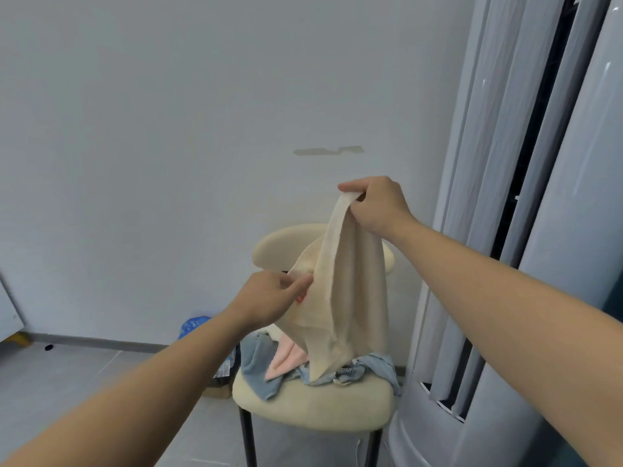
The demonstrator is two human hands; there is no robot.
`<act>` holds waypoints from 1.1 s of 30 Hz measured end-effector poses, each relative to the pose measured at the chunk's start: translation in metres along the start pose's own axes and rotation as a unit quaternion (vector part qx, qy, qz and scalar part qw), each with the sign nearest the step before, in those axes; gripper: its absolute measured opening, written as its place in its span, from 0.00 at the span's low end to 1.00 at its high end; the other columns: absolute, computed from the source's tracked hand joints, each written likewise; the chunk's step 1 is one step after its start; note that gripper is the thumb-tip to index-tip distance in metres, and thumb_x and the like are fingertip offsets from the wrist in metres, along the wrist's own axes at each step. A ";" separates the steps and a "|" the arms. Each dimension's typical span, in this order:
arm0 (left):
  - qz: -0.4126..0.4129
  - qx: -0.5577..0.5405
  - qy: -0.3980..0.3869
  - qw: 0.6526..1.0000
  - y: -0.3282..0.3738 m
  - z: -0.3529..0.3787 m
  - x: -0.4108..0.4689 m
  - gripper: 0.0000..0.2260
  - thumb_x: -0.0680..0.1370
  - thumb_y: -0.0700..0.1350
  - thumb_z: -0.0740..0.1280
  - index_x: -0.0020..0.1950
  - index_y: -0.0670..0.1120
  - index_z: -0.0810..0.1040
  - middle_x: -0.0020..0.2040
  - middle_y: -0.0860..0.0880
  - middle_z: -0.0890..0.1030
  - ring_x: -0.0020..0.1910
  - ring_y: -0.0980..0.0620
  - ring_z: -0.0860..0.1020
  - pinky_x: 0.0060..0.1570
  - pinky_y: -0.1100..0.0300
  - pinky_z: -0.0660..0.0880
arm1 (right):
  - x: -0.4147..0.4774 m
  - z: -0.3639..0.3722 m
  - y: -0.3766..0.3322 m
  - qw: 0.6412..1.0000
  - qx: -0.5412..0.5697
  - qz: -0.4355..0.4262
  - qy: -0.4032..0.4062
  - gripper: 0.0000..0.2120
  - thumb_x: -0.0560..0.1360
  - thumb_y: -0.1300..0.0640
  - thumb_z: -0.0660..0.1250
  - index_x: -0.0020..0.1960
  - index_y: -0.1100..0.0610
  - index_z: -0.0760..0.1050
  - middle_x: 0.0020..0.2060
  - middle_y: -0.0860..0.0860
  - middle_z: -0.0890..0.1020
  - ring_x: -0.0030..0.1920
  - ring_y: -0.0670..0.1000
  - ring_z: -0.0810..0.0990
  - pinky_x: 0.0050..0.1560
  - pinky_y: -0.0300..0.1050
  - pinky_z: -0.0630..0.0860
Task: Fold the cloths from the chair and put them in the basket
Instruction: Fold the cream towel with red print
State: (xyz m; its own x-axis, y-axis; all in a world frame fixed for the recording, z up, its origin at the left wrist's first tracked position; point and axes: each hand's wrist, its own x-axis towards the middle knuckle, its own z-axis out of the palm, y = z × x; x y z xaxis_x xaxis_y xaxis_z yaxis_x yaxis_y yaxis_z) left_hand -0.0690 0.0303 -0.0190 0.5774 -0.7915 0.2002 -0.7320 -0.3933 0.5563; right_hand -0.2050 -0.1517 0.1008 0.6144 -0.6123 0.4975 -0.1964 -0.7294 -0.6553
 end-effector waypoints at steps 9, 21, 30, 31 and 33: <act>0.004 -0.029 0.057 0.998 0.045 0.058 -0.009 0.39 0.67 0.81 0.62 0.38 0.42 0.75 0.35 0.45 0.67 0.34 0.56 0.71 0.32 0.58 0.65 | -0.005 0.019 -0.002 0.976 -0.195 -0.083 0.052 0.07 0.72 0.54 0.66 0.41 0.57 0.78 0.40 0.53 0.79 0.43 0.57 0.77 0.41 0.49 0.77; -0.004 0.022 0.033 0.999 0.037 0.053 0.003 0.15 0.74 0.40 0.64 0.29 0.44 0.64 0.28 0.47 0.68 0.33 0.44 0.71 0.32 0.55 0.63 | -0.007 0.013 0.016 0.945 -0.304 -0.117 0.031 0.22 0.76 0.40 0.67 0.34 0.51 0.61 0.36 0.48 0.70 0.41 0.56 0.72 0.38 0.46 0.66; 0.009 0.158 0.023 0.987 -0.014 -0.072 0.035 0.09 0.73 0.40 0.70 0.47 0.47 0.89 0.42 0.45 0.86 0.46 0.47 0.83 0.46 0.57 0.77 | -0.031 -0.026 0.077 0.807 -0.486 -0.018 -0.335 0.22 0.78 0.33 0.64 0.45 0.52 0.79 0.42 0.49 0.80 0.46 0.54 0.78 0.40 0.45 0.70; 0.018 0.153 0.022 0.988 -0.013 -0.082 0.036 0.10 0.74 0.39 0.70 0.48 0.49 0.89 0.43 0.47 0.87 0.46 0.49 0.83 0.47 0.57 0.79 | -0.037 -0.026 0.086 0.801 -0.473 -0.009 -0.367 0.20 0.79 0.36 0.64 0.51 0.52 0.81 0.47 0.49 0.82 0.49 0.54 0.78 0.41 0.45 0.70; 0.027 0.154 0.025 0.987 -0.011 -0.095 0.037 0.11 0.74 0.39 0.70 0.49 0.50 0.89 0.44 0.49 0.87 0.47 0.50 0.82 0.48 0.57 0.79 | -0.045 -0.020 0.099 0.801 -0.450 -0.019 -0.395 0.19 0.81 0.39 0.63 0.60 0.52 0.80 0.54 0.51 0.83 0.54 0.53 0.79 0.46 0.45 0.70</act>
State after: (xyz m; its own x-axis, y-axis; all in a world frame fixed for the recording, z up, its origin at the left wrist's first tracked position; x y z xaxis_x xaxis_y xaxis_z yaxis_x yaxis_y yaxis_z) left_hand -0.0053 0.0495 0.0589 0.5456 -0.7946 0.2662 -0.8332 -0.4802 0.2742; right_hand -0.2672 -0.2025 0.0252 0.8552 -0.4596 -0.2394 -0.4186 -0.8850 0.2037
